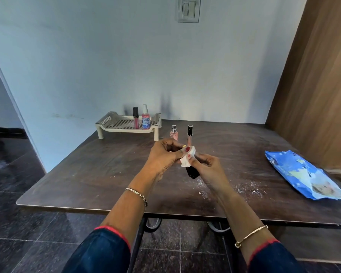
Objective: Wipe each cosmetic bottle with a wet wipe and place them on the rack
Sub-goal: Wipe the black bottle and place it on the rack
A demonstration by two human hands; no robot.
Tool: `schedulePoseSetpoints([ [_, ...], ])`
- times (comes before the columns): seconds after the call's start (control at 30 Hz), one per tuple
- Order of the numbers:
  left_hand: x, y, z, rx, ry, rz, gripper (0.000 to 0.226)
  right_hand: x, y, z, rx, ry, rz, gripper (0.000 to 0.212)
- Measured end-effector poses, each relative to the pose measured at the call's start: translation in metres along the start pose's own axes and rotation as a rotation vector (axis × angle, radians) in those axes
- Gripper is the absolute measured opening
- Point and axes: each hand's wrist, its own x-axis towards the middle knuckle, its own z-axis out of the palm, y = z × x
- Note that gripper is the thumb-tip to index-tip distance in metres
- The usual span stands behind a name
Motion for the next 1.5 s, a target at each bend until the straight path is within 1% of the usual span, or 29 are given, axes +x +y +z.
schedulePoseSetpoints([
  [0.07,0.000,-0.001,0.001,0.017,-0.001,0.004,0.010,0.001,0.001,0.003,0.000,0.057,0.029,0.013],
  [0.17,-0.003,-0.004,0.004,0.014,0.005,0.018,0.009,0.002,0.000,0.005,0.019,0.145,0.072,0.026],
  [0.27,-0.003,-0.004,0.000,-0.063,0.055,0.013,0.007,-0.001,0.001,0.001,0.023,0.072,0.033,0.023],
  [0.37,0.000,-0.002,-0.007,-0.173,0.097,-0.015,0.006,-0.007,0.005,-0.007,-0.090,0.004,-0.035,0.018],
  [0.47,0.000,-0.003,-0.009,-0.221,0.098,-0.035,0.006,-0.010,0.008,-0.014,-0.250,0.029,-0.049,0.022],
  [0.5,0.000,-0.004,-0.008,-0.233,0.100,-0.039,0.005,-0.010,0.008,-0.016,-0.270,0.041,-0.049,0.023],
  [0.7,-0.001,-0.006,-0.013,-0.282,0.095,-0.061,0.004,-0.014,0.006,-0.021,-0.120,-0.053,-0.029,0.020],
  [0.77,-0.001,-0.005,-0.016,-0.319,0.093,-0.060,0.005,-0.014,0.006,-0.023,-0.113,-0.020,-0.018,0.017],
  [0.83,0.000,-0.004,-0.020,-0.372,0.095,-0.053,0.007,-0.015,0.005,-0.026,-0.083,0.035,0.004,0.019],
  [1.0,0.001,0.000,-0.025,-0.422,0.095,-0.037,0.008,-0.013,0.001,-0.034,0.023,0.233,0.051,0.026],
  [1.1,0.001,-0.002,-0.021,-0.499,0.096,-0.057,0.010,-0.011,-0.006,-0.029,0.034,0.247,0.038,0.024],
  [1.2,0.003,-0.007,-0.017,-0.552,0.113,-0.063,0.012,-0.010,-0.007,-0.018,0.059,0.244,0.038,0.016],
  [1.33,-0.001,-0.011,-0.011,-0.570,0.112,-0.036,0.010,-0.011,-0.005,-0.008,0.109,0.304,0.015,0.014],
  [1.43,-0.004,-0.014,-0.007,-0.588,0.124,-0.017,0.014,-0.015,-0.004,-0.004,0.089,0.267,-0.001,0.023],
  [1.5,-0.006,-0.018,-0.006,-0.604,0.143,-0.002,0.015,-0.018,-0.001,-0.003,-0.006,0.197,-0.056,0.031],
])
